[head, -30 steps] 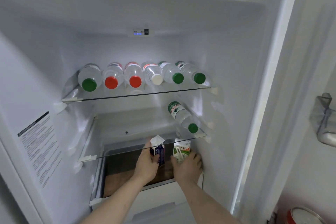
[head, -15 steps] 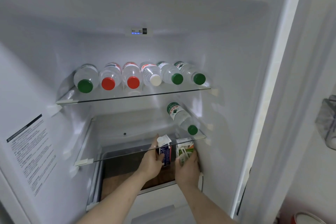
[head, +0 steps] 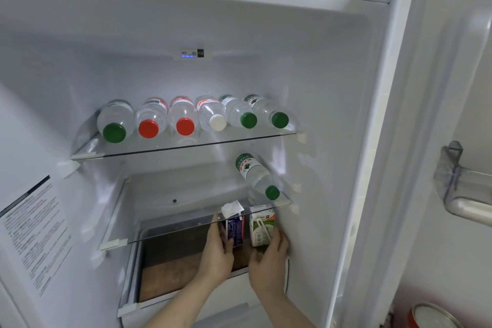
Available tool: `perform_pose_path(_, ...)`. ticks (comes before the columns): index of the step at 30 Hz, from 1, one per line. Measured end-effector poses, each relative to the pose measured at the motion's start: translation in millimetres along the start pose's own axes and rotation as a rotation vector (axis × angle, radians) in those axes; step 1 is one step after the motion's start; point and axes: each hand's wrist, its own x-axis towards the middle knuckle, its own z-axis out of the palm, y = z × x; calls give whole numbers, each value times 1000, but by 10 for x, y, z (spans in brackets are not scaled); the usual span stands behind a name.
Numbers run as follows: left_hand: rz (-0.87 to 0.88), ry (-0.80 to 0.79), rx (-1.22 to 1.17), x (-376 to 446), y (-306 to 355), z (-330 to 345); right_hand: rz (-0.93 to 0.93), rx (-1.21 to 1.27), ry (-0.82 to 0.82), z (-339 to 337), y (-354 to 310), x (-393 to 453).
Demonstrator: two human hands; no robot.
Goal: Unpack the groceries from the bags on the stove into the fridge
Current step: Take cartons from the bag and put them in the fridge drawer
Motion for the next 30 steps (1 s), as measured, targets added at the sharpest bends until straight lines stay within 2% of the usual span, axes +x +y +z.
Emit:
perform_pose_path(7,38,-78,182,-293,77,-23,-17,-83,-79,-102,-5,-140)
perform_pose_path(14,94,1,509,-568,-119,-16,-5,-93,-161,-222,173,-459)
perform_pose_path(16,113,6,610,-652,-174,22,17,-182,-232,-304,263,-594)
perform_pose_path(21,92,-109,874,-965,-267,45,19,-361,-476,-612,481,-944)
perform_pose_path(24,68,-114,897,-1212,-154,21,-11,-363,-602,-795,557,-1119)
perform_pose_path(30,-158,-105,812,-2089,250,-41,-79,-370,-759,-1133,681,-1419)
